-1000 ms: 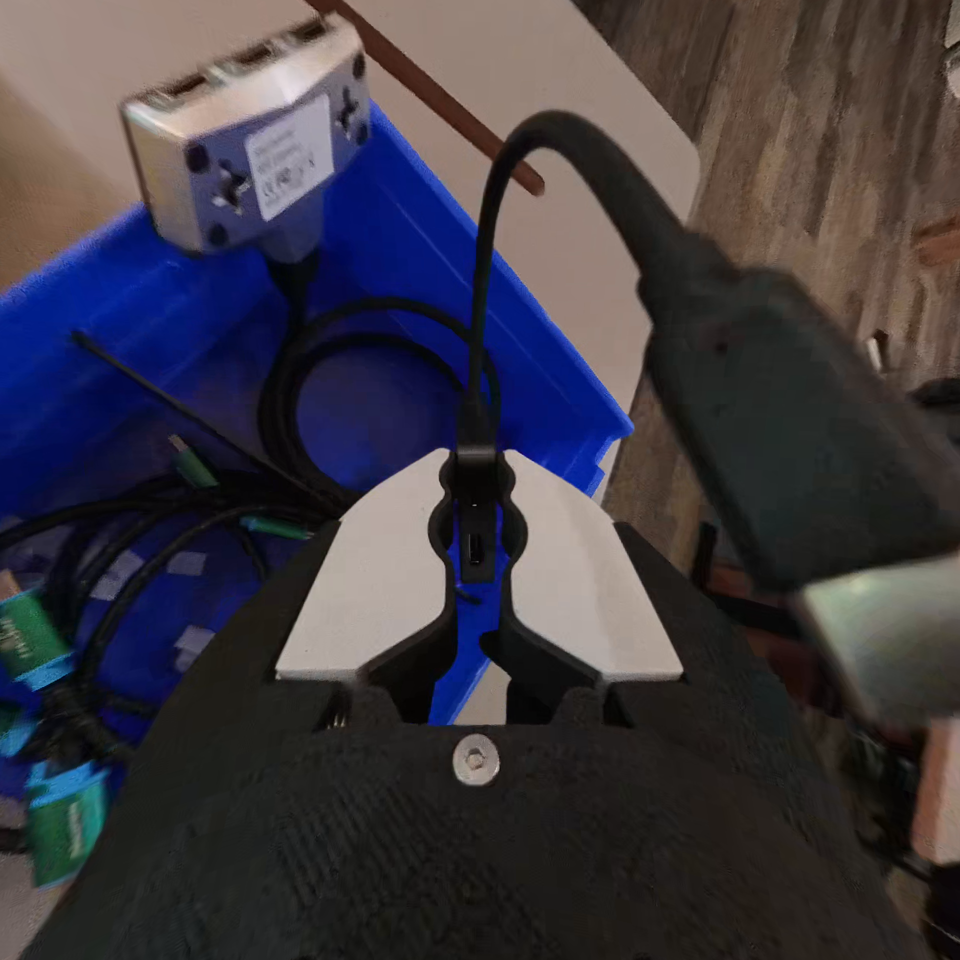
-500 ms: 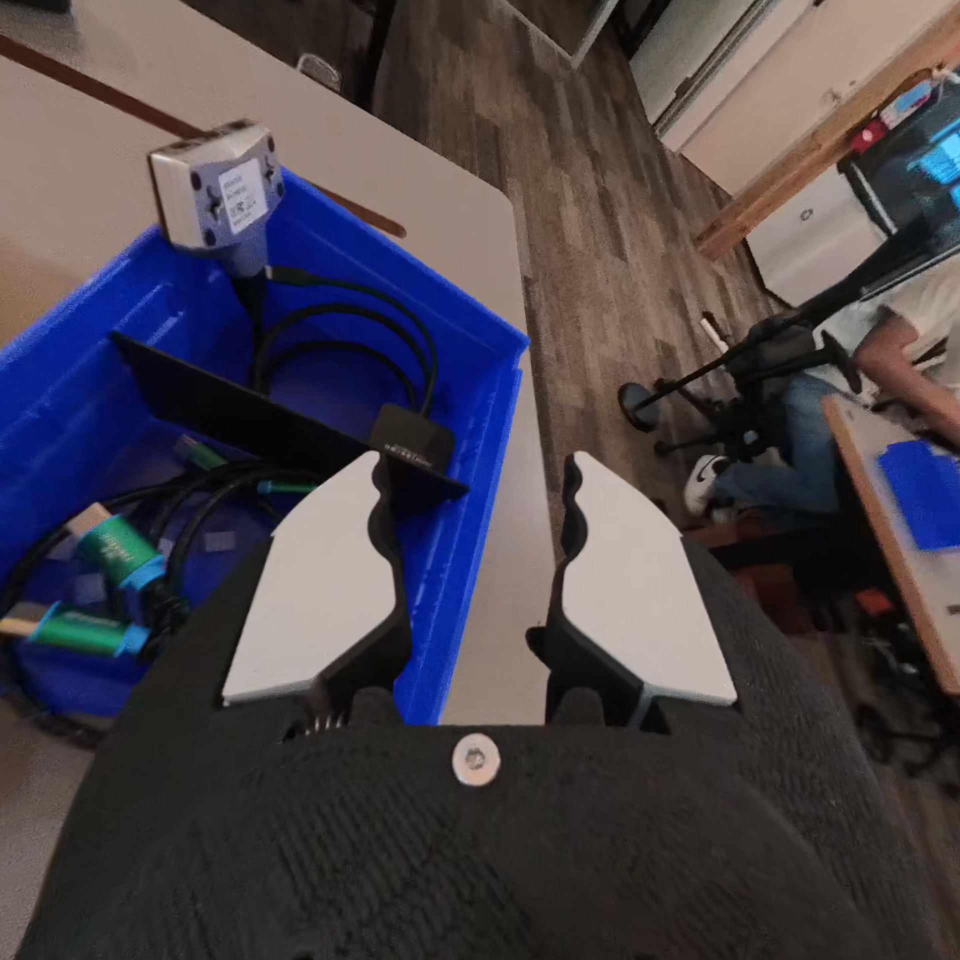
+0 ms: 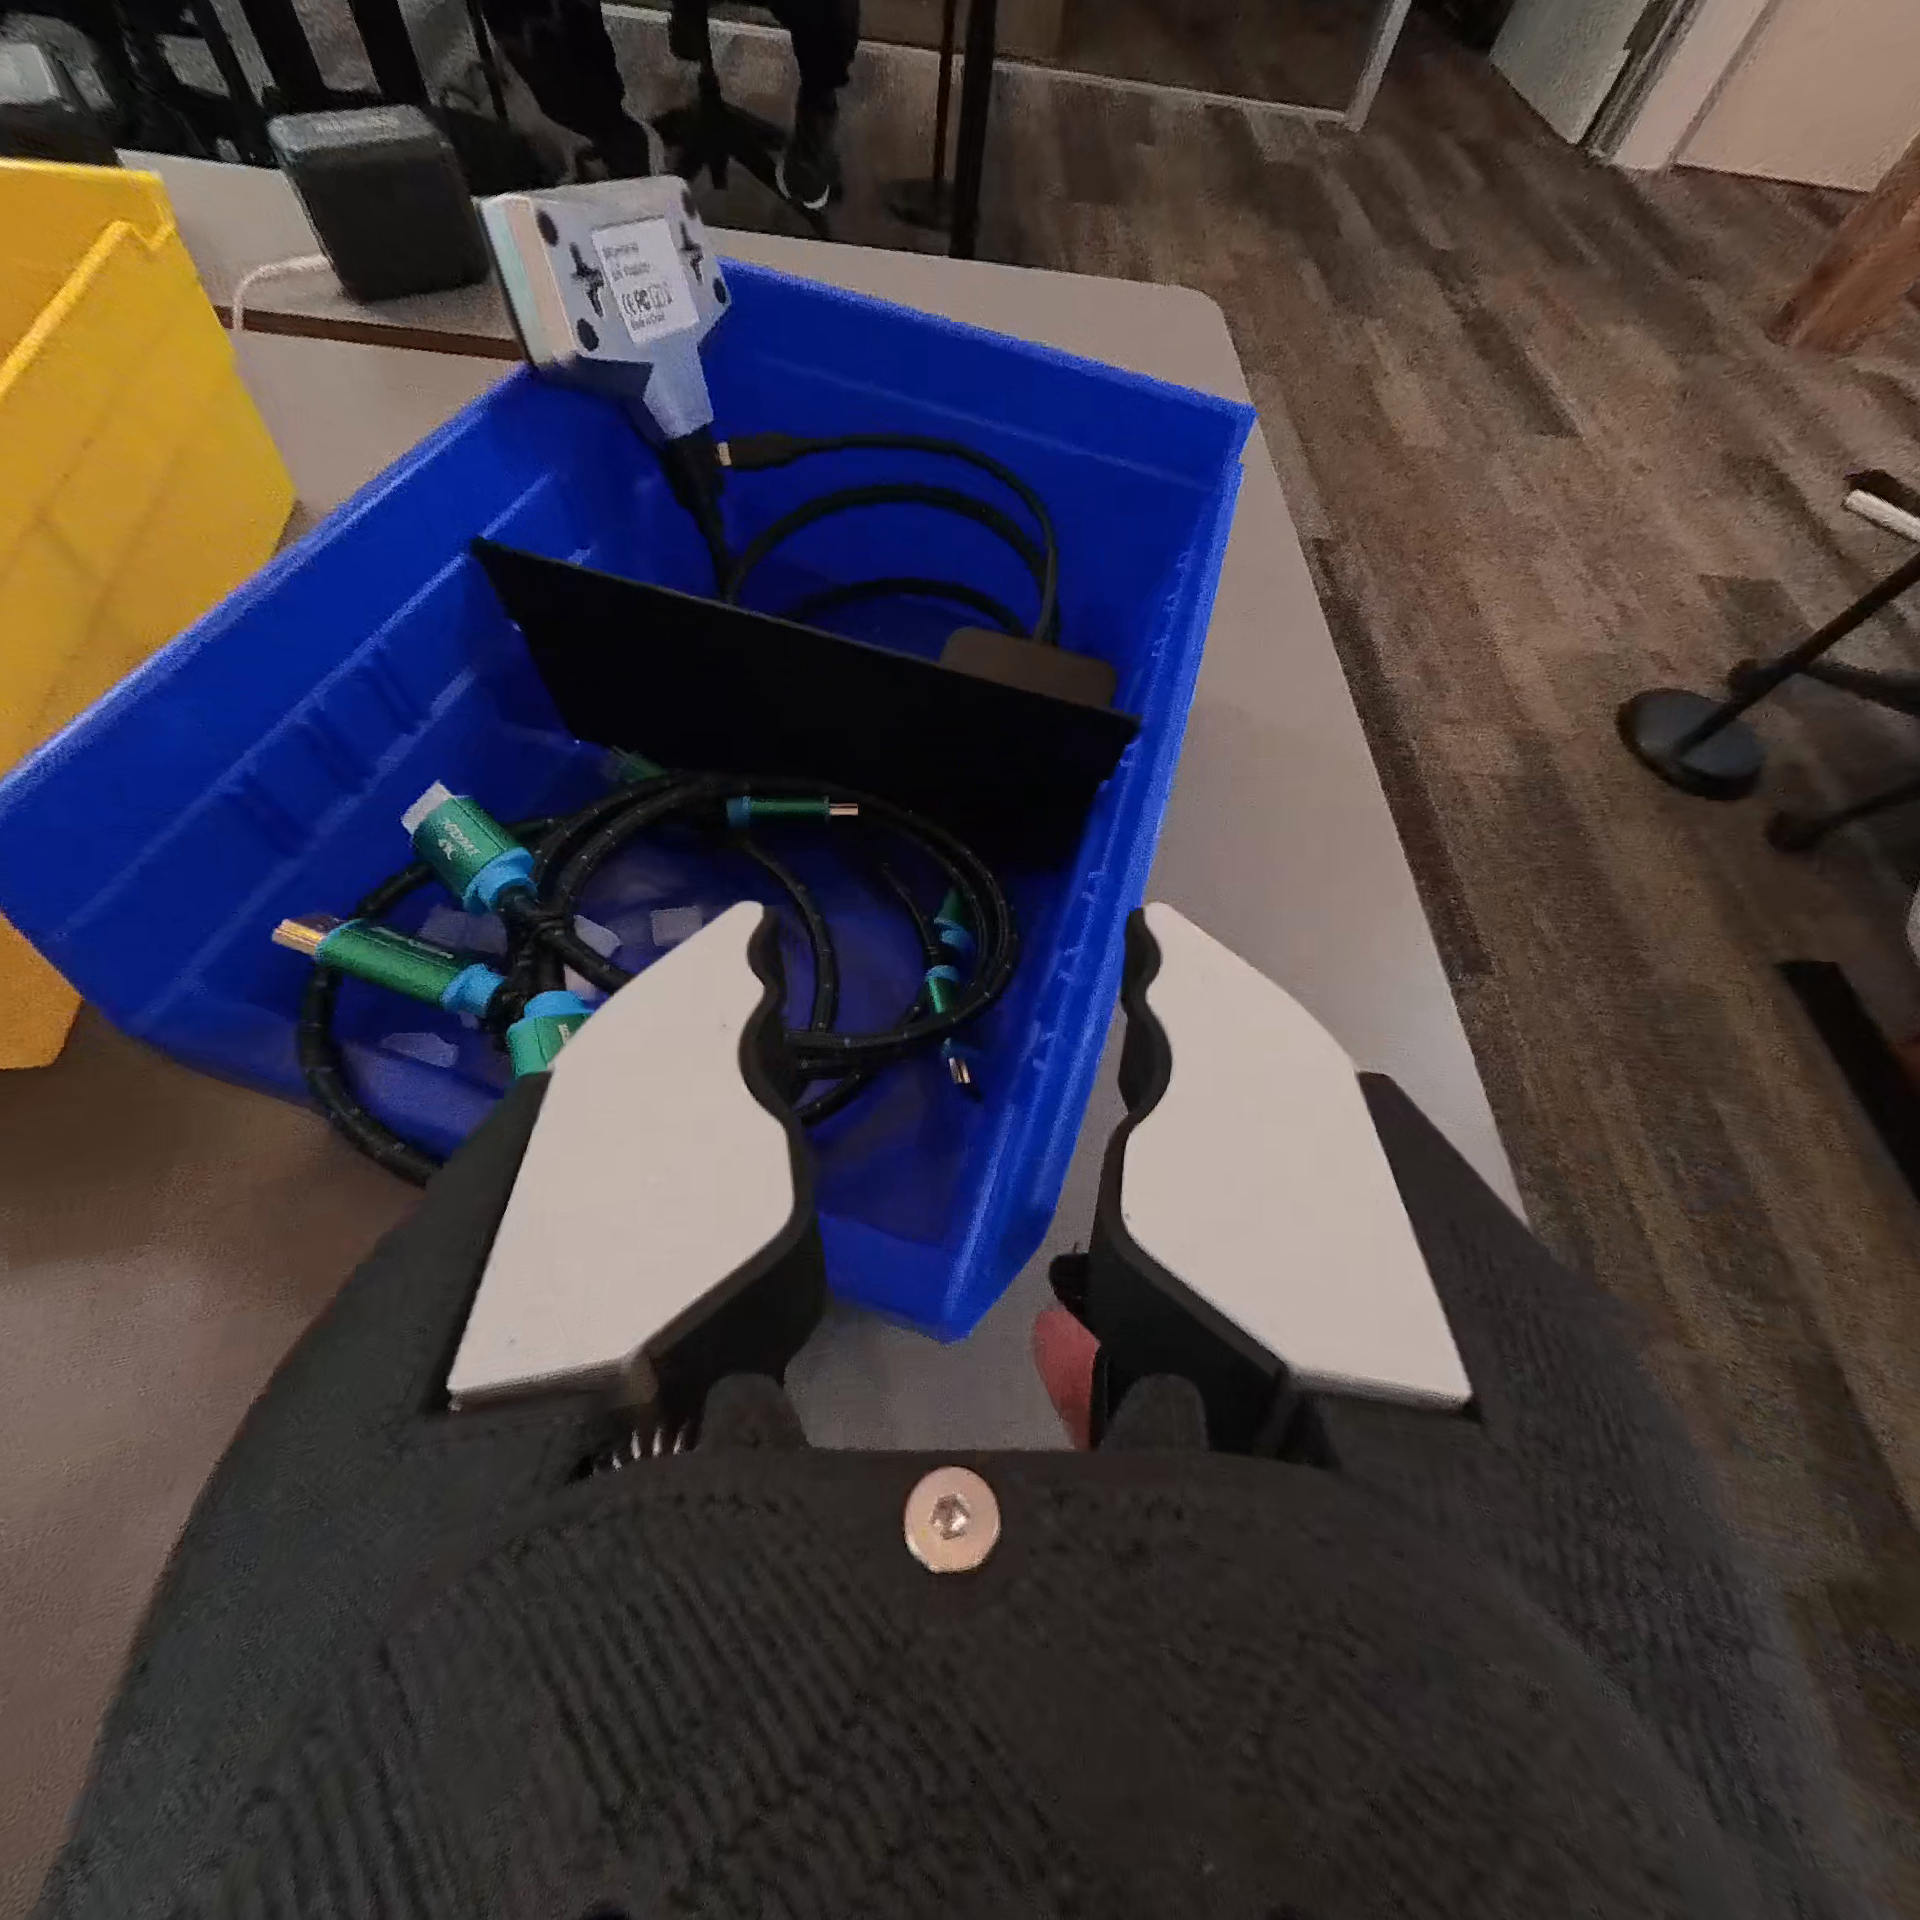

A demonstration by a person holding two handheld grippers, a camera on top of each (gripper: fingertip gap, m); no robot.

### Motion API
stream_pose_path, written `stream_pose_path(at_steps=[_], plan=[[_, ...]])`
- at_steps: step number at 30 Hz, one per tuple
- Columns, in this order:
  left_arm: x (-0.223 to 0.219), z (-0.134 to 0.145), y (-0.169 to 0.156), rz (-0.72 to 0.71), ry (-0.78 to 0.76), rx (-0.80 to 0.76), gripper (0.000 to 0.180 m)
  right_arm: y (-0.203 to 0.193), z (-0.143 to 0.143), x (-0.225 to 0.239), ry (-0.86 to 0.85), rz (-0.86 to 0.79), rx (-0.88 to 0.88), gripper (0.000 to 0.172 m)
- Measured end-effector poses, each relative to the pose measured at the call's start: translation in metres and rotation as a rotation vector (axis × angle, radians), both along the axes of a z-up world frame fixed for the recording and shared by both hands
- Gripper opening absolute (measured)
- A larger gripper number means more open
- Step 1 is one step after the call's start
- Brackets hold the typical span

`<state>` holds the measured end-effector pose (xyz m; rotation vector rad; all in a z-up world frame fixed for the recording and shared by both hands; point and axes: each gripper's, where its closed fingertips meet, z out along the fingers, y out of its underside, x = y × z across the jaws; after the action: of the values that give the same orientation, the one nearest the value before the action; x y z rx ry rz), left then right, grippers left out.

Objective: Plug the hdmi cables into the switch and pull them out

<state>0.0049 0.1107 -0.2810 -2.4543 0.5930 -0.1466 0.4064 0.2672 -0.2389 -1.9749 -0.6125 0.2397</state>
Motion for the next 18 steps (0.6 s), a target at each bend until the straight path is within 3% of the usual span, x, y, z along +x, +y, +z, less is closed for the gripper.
stream_pose_path(at_steps=[2,5,8,11,13,18], plan=[[0.011,-0.007,-0.007,0.033,-0.096,-0.074,0.146,0.001,-0.005,-0.006,-0.005,0.008,-0.058,0.062],[0.007,-0.011,-0.011,0.11,-0.101,-0.127,0.145,0.006,-0.015,-0.006,-0.135,-0.009,-0.077,0.058],[0.005,-0.008,-0.015,0.153,-0.067,-0.128,0.13,0.015,-0.021,0.005,-0.358,-0.033,-0.022,0.036],[0.014,0.002,-0.015,0.179,-0.138,-0.1,0.129,0.023,-0.026,0.004,-0.339,-0.04,-0.019,0.018],[0.031,0.002,-0.018,0.169,-0.257,-0.189,0.125,0.026,-0.026,0.004,-0.334,-0.057,-0.004,0.013],[0.023,-0.022,-0.02,0.224,-0.109,-0.358,0.129,0.024,-0.024,0.007,-0.433,-0.071,0.04,0.0]])
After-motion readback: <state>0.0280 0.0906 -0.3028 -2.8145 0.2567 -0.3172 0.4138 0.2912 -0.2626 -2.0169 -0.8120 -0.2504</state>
